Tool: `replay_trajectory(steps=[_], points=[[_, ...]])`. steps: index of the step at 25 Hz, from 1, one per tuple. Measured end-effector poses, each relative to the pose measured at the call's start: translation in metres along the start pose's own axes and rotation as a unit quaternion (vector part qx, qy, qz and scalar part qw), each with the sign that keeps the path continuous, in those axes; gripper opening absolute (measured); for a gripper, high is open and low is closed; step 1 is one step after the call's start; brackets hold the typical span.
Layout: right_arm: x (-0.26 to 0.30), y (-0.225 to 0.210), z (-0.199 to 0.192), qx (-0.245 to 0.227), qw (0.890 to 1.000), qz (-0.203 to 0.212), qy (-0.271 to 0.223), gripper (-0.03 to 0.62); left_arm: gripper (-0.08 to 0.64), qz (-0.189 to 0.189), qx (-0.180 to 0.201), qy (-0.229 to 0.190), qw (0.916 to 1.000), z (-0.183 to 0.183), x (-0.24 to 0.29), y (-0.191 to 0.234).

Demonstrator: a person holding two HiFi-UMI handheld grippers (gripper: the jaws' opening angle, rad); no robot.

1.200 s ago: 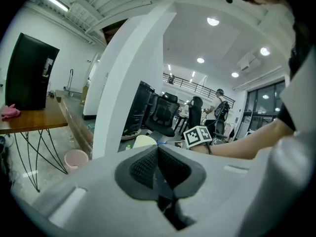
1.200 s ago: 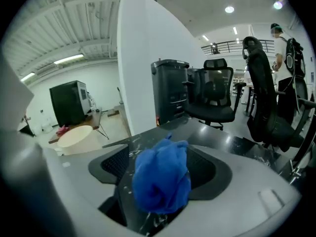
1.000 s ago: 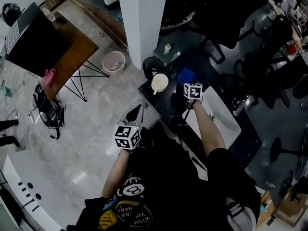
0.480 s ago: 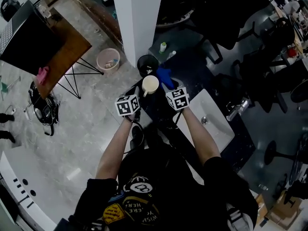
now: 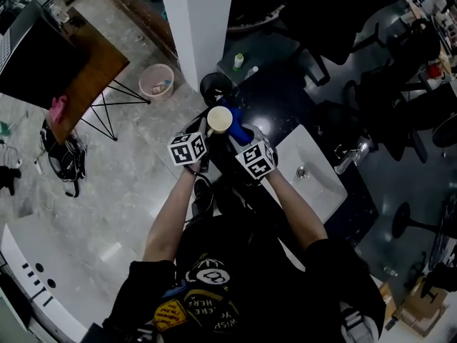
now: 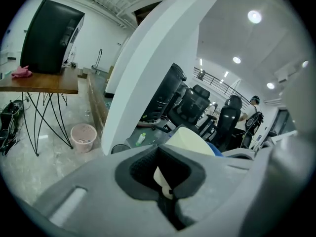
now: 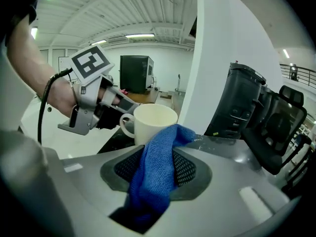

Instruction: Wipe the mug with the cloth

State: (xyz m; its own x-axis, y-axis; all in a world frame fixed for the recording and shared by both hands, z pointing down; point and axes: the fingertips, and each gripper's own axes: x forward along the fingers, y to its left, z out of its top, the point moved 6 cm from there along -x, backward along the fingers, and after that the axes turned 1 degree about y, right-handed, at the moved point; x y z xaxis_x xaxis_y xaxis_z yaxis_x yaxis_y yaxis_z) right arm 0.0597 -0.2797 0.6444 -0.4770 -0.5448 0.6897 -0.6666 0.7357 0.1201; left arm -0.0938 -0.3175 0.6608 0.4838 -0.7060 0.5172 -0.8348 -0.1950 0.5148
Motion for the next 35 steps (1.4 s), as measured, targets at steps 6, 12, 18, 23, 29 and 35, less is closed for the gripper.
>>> replay_trajectory(steps=[6, 12, 18, 23, 29, 35], points=[[-0.018, -0.005, -0.008, -0.004, 1.000, -0.006, -0.008, 0.149, 0.002, 0.002, -0.005, 0.001, 1.0000, -0.004, -0.005, -0.005], [-0.002, -0.033, -0.002, -0.024, 0.999, -0.035, 0.000, 0.149, 0.002, 0.002, 0.004, 0.002, 1.0000, -0.005, -0.010, -0.007], [-0.009, 0.041, -0.005, -0.049, 0.997, 0.052, -0.010, 0.149, 0.002, 0.005, -0.006, -0.002, 1.0000, -0.009, -0.010, -0.011], [-0.024, 0.007, -0.029, 0.043, 0.999, -0.002, -0.020, 0.149, 0.003, 0.009, 0.009, 0.002, 0.9999, -0.015, -0.009, -0.013], [-0.011, -0.048, 0.002, 0.007, 0.997, -0.072, -0.026, 0.149, 0.003, 0.013, 0.024, 0.005, 0.9996, -0.011, -0.009, -0.014], [-0.009, 0.021, -0.006, -0.030, 0.999, 0.028, -0.020, 0.149, 0.002, 0.019, 0.009, -0.003, 0.9998, -0.012, -0.008, -0.014]])
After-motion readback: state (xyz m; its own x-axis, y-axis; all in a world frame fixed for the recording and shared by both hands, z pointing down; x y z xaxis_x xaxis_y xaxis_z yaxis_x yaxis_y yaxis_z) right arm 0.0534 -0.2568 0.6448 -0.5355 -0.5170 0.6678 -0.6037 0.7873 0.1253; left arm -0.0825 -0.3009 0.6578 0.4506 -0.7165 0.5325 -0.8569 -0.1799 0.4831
